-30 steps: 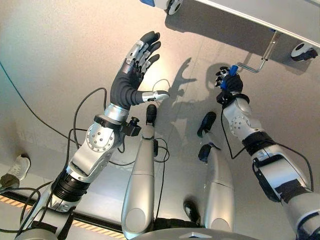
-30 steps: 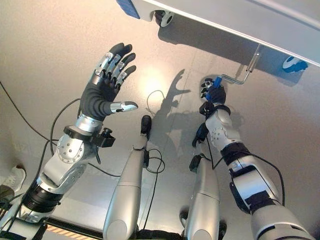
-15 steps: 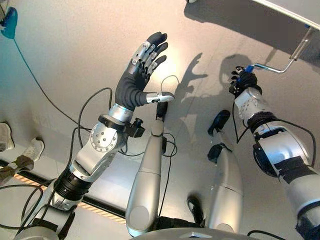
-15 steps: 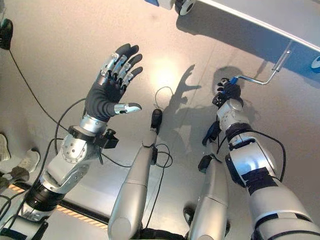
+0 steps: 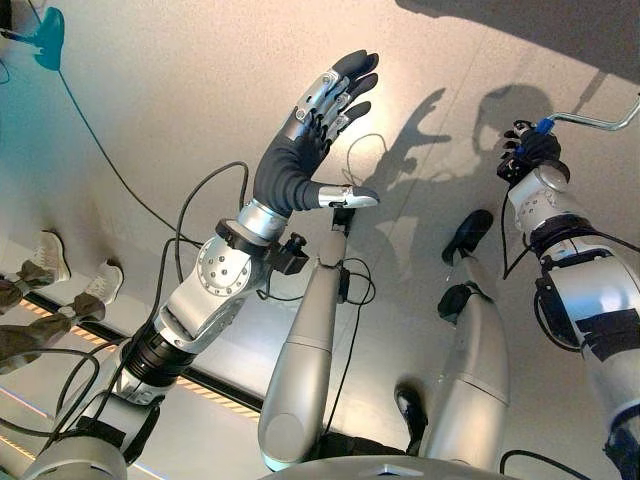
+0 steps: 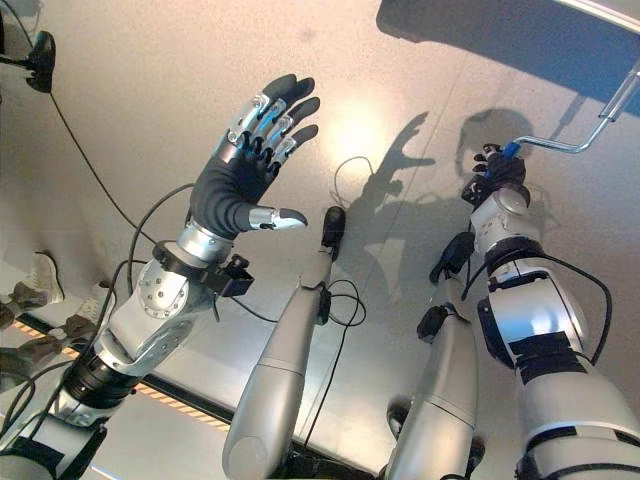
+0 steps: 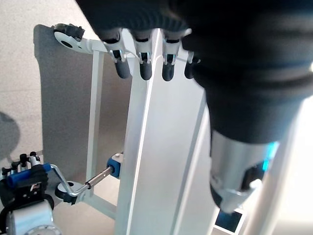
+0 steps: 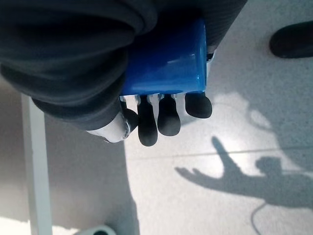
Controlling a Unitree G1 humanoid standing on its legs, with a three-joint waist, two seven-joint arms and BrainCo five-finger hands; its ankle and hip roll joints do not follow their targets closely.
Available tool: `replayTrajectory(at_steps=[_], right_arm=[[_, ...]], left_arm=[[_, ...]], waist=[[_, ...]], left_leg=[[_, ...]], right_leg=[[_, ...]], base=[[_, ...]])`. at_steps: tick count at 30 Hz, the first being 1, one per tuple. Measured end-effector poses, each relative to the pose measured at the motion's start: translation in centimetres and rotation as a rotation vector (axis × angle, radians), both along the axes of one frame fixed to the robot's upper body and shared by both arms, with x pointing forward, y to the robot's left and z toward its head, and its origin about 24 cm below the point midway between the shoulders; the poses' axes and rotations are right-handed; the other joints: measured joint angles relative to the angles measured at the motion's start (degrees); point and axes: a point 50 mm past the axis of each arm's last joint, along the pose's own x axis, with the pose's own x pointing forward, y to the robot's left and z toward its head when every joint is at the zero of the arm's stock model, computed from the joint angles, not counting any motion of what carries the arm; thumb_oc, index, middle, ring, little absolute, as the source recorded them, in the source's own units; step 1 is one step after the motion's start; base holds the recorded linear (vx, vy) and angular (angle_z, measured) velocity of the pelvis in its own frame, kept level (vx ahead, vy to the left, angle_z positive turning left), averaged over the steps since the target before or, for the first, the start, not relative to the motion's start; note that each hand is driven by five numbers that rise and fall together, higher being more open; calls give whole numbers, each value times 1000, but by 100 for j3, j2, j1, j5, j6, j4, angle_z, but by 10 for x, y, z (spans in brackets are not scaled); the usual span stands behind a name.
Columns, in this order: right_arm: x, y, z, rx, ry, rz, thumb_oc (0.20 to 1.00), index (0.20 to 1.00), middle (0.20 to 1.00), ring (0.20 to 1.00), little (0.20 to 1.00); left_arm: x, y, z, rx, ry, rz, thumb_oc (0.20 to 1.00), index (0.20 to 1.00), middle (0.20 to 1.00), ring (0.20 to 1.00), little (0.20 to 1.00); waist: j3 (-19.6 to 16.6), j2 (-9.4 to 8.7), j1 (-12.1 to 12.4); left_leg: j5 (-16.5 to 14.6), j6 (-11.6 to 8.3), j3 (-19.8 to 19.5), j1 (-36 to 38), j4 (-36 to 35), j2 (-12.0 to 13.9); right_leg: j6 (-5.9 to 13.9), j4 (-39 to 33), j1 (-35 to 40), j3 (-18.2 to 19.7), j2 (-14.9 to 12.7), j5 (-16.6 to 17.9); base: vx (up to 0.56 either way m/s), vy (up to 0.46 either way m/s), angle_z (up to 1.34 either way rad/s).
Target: Raise the hospital bed
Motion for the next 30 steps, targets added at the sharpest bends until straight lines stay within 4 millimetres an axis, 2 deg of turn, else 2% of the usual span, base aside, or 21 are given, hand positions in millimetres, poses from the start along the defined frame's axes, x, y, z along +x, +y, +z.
replayTrajectory(at_steps=[5, 12, 18, 23, 30], right_arm=[[-6, -16, 4, -19, 3, -46, 200, 200, 200, 200, 200], [-19, -39, -4, -43, 38, -102, 200, 200, 200, 200, 200], [-20, -45, 5, -86, 30, -111, 200, 200, 200, 200, 200], [-27, -58, 11, -137, 37, -142, 200, 200, 200, 200, 200], [-29, -62, 16, -188, 31, -136, 200, 200, 200, 200, 200]], left_arm=[[-1, -5, -2, 14, 5, -20, 1000, 1000, 1000, 1000, 1000], [-1, -5, -3, 35, 3, -25, 1000, 1000, 1000, 1000, 1000], [-2, -7, -5, 53, 8, -32, 1000, 1000, 1000, 1000, 1000], [-2, -6, -6, 58, 11, -30, 1000, 1000, 1000, 1000, 1000], [-3, -7, -7, 65, 16, -37, 1000, 1000, 1000, 1000, 1000]], waist=[[3, 37, 2], [1, 43, -71], [1, 43, -201], [1, 42, -291], [0, 35, -329]], left_leg=[[-1, 0, 50, -148, 92, -18], [-7, -1, 127, -156, 137, -31], [-96, 21, 266, -290, 319, -17], [-166, 64, 405, -356, 434, 7], [-443, 143, 579, -426, 793, 43]], right_leg=[[-7, 139, -212, 91, -20, -20], [-14, 275, -335, 223, -29, -48], [-3, 381, -534, 388, -6, -45], [17, 419, -631, 477, 5, -32], [79, 563, -740, 732, 58, -63]], base=[[-10, -30, 0], [-5, -18, -1], [-2, -37, -7], [2, -37, -6], [-1, -19, -9]])
